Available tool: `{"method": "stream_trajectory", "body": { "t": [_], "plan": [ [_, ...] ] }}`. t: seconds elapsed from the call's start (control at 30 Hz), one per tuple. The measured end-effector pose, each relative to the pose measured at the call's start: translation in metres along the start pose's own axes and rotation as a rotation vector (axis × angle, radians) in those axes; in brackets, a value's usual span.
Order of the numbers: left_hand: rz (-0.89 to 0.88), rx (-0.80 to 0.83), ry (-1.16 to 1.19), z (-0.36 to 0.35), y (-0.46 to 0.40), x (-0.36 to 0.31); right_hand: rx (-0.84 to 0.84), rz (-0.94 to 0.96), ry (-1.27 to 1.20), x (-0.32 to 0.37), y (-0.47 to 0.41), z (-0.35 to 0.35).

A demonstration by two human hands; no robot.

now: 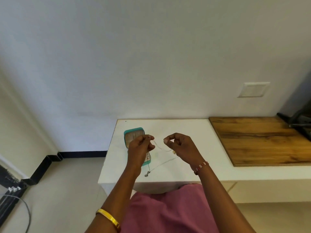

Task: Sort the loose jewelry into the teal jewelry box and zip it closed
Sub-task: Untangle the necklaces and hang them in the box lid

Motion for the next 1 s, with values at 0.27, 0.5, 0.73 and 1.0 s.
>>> {"method": "stream_trajectory", "body": {
  "t": [0.27,0.5,0.73,1.0],
  "plan": [
    [0.070,0.021,0.077,0.019,0.001,-0.009,0.078,-0.060,0.036,0.012,0.018,0.011],
    [0.079,0.115,0.149,0.019,0.012,-0.012,0.062,-0.126,-0.472,0.013,0.026,0.015],
    [0.054,0.126,0.083,0.012,0.027,-0.018,0.229,-0.087,-0.906,0.027,0.033,0.001],
    [-0.103,0.228,-0.008,0.000,0.044,-0.018,0.280,-0.011,-1.006,0.043,0.040,-0.002]
  ]
}}
Point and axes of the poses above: each hand's wrist, its own y-axis away from the middle knuckle, its own z-axis out of the back of the hand, x = y × z, the point moved 5 cm from there along -y, towards the middle knuckle, and after that the axes turned 9 degrees about -y, right-handed, at the moved point
